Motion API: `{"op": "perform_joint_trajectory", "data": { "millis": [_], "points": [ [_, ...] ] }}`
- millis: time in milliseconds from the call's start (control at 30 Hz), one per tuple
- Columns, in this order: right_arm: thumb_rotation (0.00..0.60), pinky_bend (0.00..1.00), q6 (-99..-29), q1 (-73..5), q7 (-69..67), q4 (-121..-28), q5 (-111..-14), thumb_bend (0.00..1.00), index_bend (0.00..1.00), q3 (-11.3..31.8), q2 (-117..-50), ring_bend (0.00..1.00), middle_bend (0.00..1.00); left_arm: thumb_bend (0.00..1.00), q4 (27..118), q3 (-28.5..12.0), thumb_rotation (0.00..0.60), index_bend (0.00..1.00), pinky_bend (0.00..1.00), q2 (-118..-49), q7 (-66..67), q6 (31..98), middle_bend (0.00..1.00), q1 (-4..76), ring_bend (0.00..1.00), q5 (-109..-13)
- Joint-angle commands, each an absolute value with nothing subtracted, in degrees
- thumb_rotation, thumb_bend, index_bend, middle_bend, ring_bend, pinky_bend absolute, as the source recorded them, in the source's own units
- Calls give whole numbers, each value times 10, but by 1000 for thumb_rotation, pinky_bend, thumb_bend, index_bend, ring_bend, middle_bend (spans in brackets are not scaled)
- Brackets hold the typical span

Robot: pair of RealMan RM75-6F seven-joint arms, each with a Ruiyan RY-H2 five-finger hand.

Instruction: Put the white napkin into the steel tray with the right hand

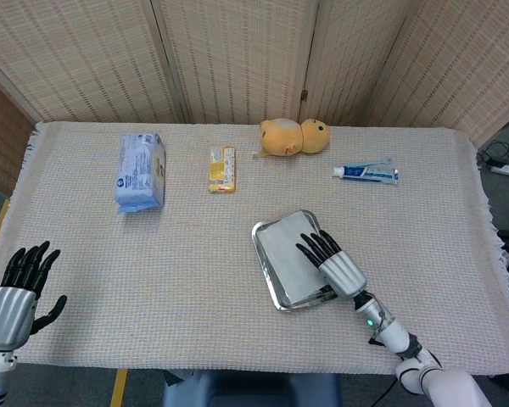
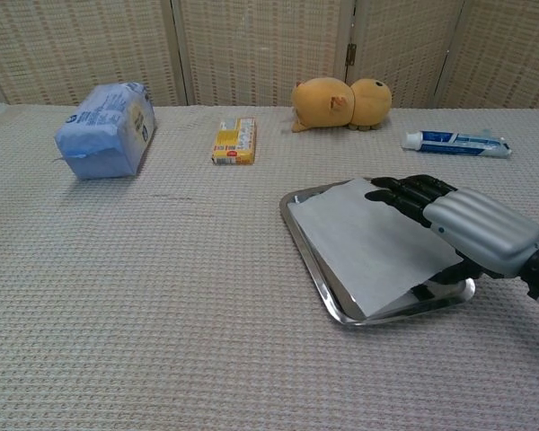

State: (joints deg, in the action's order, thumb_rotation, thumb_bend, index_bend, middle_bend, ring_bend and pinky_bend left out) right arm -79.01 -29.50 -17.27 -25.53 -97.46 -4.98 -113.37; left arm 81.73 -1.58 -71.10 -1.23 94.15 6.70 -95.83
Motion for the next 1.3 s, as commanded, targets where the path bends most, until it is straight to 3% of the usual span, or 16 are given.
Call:
{"op": "perform_joint_trajectory", "data": {
  "millis": [33,333,667,800,1033,1300],
  "points": [
    [600,0,-745,-300,-144,-349,-971,470,0,-58,-1089,0,0,396,818,-15,600,42,0,-711,-12,941,0,67,0,-959],
    [600,0,-686,-314,-63,-577,-935,470,0,-32,-997,0,0,397,820,-13,600,44,0,-710,-13,941,0,67,0,-962],
    [600,0,-663,-324,40,-632,-922,469,0,-13,-970,0,0,396,825,-13,600,49,0,-707,-14,946,0,65,0,-965],
    [600,0,-591,-334,43,-684,-869,468,0,2,-948,0,0,397,827,-11,600,49,0,-707,-13,942,0,66,0,-965],
    [600,0,-408,-398,94,-804,-731,454,0,46,-875,0,0,396,828,-10,600,49,0,-708,-8,936,0,69,0,-966],
    [600,0,-385,-411,101,-908,-675,422,0,55,-807,0,0,396,827,-11,600,49,0,-708,-8,940,0,68,0,-968]
  ]
}}
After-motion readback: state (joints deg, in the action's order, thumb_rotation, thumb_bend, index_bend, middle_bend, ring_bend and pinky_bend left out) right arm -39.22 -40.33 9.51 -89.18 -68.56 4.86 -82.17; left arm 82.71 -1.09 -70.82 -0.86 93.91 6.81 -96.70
